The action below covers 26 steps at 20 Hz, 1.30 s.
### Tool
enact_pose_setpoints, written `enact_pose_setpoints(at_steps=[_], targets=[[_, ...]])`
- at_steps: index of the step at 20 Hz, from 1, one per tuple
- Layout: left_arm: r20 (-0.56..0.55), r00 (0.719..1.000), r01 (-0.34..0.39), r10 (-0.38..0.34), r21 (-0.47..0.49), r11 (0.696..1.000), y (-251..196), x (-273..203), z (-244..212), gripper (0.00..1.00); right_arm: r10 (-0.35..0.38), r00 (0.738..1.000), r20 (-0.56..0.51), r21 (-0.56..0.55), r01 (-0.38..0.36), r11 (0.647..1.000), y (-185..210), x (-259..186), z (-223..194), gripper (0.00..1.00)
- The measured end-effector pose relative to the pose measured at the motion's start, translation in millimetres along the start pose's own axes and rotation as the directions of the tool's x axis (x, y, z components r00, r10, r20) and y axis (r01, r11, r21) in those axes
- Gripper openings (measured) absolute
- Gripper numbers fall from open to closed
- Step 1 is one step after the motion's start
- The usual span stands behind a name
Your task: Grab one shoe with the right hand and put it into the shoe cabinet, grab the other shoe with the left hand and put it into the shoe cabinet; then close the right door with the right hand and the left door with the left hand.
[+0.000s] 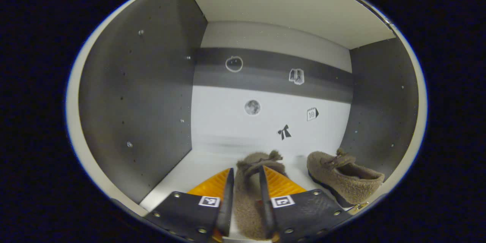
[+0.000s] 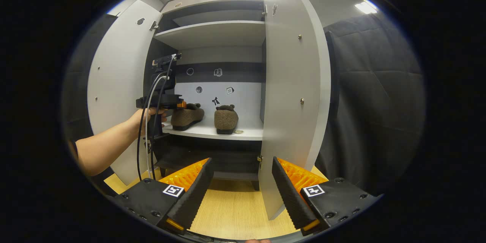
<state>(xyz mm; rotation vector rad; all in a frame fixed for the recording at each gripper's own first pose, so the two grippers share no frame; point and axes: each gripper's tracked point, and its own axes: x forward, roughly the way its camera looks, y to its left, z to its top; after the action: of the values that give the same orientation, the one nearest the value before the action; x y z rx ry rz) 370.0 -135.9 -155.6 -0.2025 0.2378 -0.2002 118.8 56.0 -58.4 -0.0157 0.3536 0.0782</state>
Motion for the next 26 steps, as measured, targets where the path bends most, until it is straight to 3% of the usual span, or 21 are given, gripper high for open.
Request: enact_pose_setpoints(at_steps=[4,6,9,10,18,26], targets=[[0.054,0.999,0.002,-0.004,0.036,0.999,-2,-12,15,0.91,0.022,1.0,0.017,0.009,-0.022,1.0,1,-4,5,0.98],[0.076,0.997,0.01,-0.013,0.04,0.999,-5,-23,20,0.88,0.034,0.999,0.03,0.01,-0.034,0.999,0,-6,8,0.97],[0.099,0.995,0.024,-0.029,0.052,0.998,-11,-39,27,0.91,0.048,0.998,0.05,0.013,-0.049,0.999,-7,-20,19,0.98],[0.106,0.994,0.019,-0.025,0.057,0.998,-10,-47,28,0.84,0.054,0.997,0.058,0.016,-0.055,0.998,-9,-22,22,0.99],[0.16,0.987,0.016,-0.033,0.105,0.994,-12,-108,38,0.91,0.08,0.99,0.118,0.012,-0.082,0.997,-36,-48,41,0.96],[0.169,0.985,0.002,-0.021,0.113,0.994,-15,-184,30,0.91,-0.007,0.985,0.171,-0.006,0.009,1.0,-107,-65,54,0.96]])
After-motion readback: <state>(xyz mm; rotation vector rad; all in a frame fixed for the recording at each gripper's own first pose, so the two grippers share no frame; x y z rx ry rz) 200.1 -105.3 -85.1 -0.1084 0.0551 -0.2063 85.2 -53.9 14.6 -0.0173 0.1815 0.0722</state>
